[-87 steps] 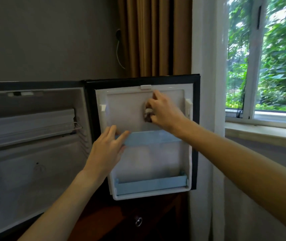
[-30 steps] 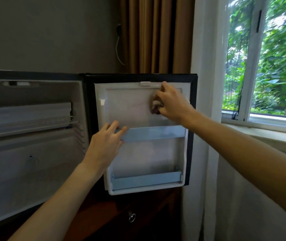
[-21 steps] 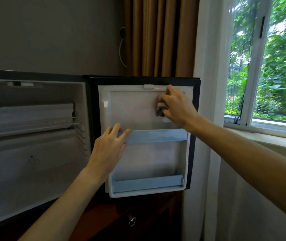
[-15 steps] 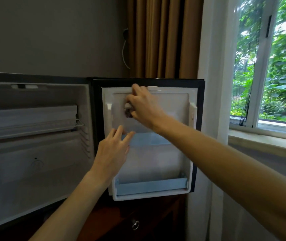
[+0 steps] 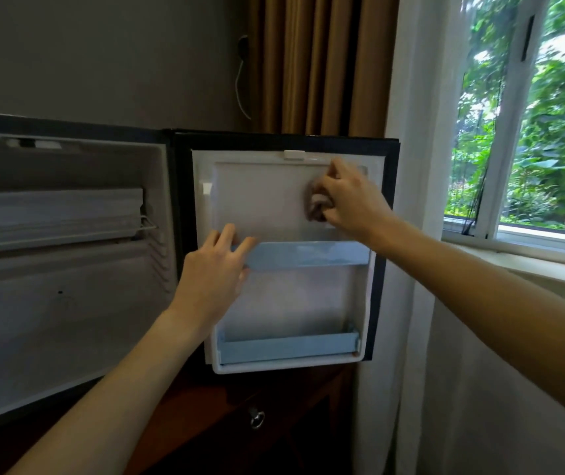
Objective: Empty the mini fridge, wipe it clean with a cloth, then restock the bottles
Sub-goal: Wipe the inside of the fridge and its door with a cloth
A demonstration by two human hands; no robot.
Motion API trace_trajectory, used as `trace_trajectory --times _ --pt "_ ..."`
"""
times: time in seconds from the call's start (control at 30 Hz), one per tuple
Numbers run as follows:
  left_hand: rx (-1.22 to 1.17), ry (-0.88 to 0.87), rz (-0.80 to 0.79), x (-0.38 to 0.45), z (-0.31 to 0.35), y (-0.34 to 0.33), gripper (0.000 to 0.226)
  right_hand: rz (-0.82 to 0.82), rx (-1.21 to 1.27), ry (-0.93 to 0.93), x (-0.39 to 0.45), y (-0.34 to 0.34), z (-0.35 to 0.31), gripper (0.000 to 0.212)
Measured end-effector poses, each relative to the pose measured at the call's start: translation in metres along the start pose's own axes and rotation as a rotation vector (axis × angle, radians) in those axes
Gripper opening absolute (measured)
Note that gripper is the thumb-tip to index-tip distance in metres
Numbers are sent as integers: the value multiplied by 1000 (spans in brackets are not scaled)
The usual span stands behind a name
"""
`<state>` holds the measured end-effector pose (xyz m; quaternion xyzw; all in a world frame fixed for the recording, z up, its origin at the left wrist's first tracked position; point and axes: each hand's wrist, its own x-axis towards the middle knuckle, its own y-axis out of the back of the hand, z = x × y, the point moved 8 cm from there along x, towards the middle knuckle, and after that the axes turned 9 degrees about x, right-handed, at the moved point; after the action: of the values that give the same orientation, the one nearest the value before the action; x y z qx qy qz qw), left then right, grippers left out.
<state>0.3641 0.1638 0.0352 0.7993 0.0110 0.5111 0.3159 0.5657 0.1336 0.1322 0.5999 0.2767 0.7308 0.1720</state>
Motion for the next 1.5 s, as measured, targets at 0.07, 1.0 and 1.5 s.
trace_trajectory --times 0.07,1.0,1.5 --pt "-15 11 -1 0 0 1 51 -10 -18 -42 -10 7 15 28" --pt "-32 37 -4 4 -2 -1 46 -101 -57 10 -35 -17 21 27" --pt "19 11 1 6 -2 -6 43 -79 177 382 38 -63 -122 27"
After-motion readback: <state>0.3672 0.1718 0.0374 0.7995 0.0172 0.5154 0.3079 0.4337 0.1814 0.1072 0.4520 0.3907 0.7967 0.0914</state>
